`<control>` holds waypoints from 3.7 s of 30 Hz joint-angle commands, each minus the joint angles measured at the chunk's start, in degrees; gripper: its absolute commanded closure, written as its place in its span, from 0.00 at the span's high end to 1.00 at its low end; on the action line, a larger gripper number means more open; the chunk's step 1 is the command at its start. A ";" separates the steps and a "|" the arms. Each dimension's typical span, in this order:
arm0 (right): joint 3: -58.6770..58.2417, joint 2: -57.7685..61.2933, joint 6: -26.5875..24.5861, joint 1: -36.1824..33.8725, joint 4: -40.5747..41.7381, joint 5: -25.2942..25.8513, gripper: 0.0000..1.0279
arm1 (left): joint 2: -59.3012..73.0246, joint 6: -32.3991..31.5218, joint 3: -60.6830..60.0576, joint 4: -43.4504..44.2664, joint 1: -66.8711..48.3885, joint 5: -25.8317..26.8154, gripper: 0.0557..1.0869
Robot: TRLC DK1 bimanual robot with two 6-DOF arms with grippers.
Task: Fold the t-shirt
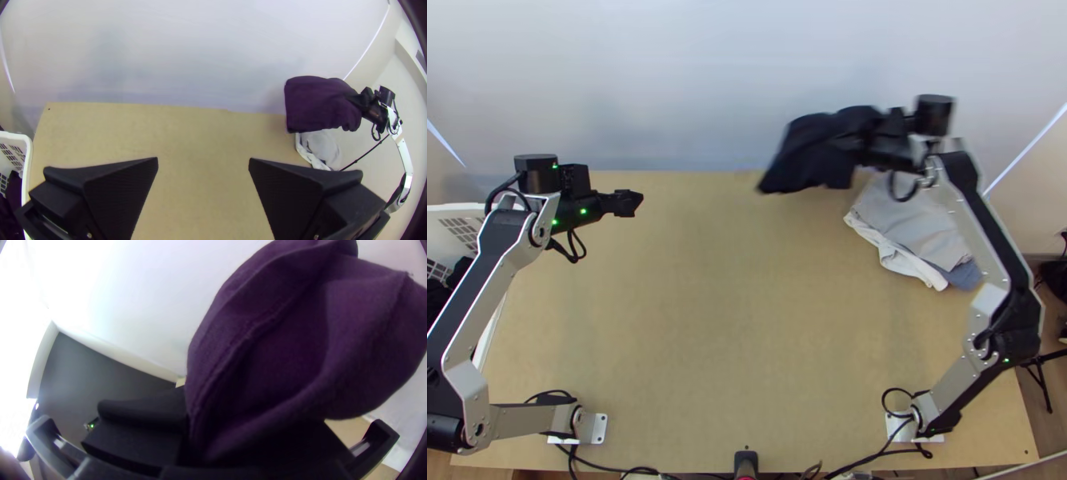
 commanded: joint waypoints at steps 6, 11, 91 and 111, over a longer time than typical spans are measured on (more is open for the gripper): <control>-6.43 -4.14 -4.78 -13.66 0.01 1.16 0.03 | -0.40 -0.11 -0.37 1.80 0.46 0.90 0.96; -10.65 -4.76 -7.50 -16.03 0.27 1.16 0.03 | -0.75 -0.19 -0.55 1.80 0.63 1.43 0.96; -52.57 -1.68 -48.46 -30.80 60.48 44.05 0.96 | -8.04 -1.51 -6.43 2.77 13.20 -4.37 0.96; -62.85 -60.92 -32.03 -25.09 60.83 38.34 0.96 | -44.25 -0.37 -32.54 33.27 18.21 -17.47 0.96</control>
